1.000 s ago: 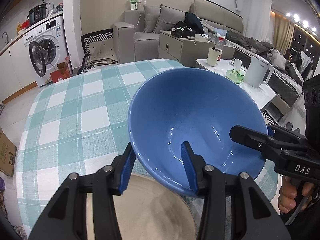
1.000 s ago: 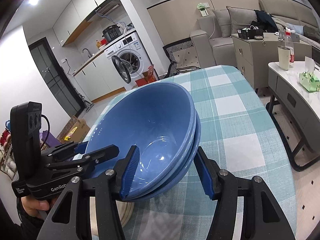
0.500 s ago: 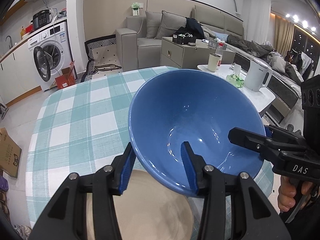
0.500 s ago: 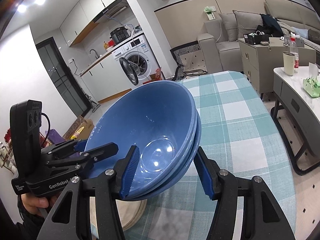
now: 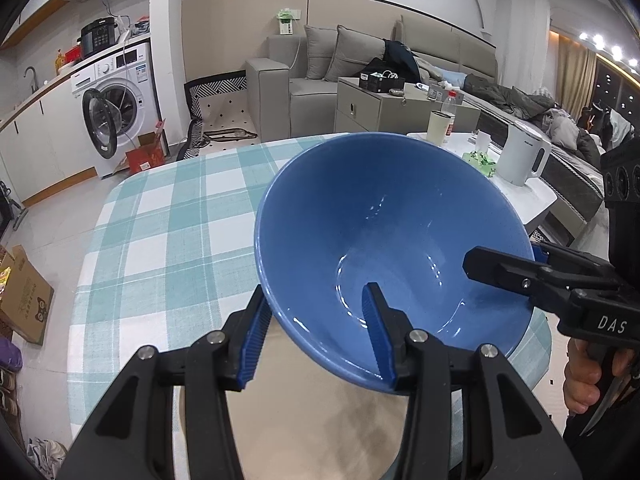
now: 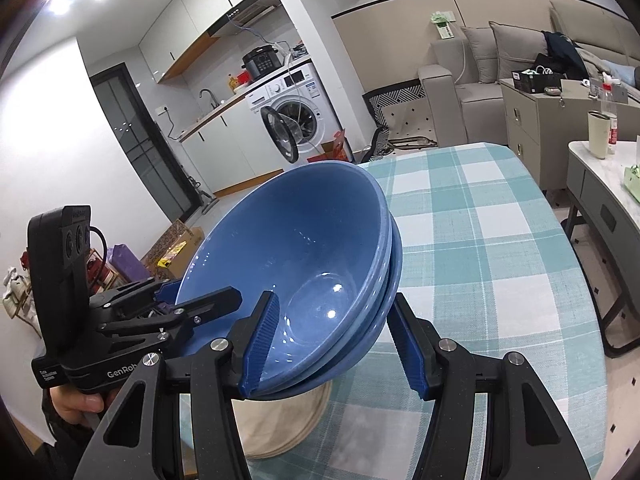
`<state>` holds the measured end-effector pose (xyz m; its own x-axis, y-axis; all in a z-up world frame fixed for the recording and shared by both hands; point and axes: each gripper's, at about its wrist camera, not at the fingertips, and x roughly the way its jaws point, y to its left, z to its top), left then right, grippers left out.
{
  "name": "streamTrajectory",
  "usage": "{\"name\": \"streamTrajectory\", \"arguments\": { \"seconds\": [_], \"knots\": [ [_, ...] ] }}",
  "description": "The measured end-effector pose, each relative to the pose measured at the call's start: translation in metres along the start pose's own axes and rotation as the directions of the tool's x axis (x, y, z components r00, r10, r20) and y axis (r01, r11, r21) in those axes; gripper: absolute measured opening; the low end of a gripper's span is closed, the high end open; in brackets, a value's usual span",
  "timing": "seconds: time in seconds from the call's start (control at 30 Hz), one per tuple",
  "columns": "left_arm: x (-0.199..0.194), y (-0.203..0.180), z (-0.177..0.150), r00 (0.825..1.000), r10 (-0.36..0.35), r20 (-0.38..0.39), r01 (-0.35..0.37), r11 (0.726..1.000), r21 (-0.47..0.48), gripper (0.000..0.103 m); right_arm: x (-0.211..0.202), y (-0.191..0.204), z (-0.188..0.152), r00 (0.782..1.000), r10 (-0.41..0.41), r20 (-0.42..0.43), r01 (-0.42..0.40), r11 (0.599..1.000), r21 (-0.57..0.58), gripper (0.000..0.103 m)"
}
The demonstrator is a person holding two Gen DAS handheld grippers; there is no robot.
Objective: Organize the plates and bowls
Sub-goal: 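Lift and carry the blue bowls over the cream plate stack with both tools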
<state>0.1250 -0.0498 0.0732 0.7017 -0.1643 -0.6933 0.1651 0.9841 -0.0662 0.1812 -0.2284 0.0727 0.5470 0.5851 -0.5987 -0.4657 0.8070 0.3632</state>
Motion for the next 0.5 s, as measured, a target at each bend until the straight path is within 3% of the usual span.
{"name": "streamTrajectory", "arguments": {
  "seconds": [0.5],
  "knots": [
    [-0.019, 0.032, -0.028, 0.999, 0.036, 0.014, -0.035, 0.998, -0.058, 0.045, 0.016, 0.041, -0.014, 0.998, 0.029, -0.046, -0.033, 0.996, -0.087, 0.058]
  ]
}}
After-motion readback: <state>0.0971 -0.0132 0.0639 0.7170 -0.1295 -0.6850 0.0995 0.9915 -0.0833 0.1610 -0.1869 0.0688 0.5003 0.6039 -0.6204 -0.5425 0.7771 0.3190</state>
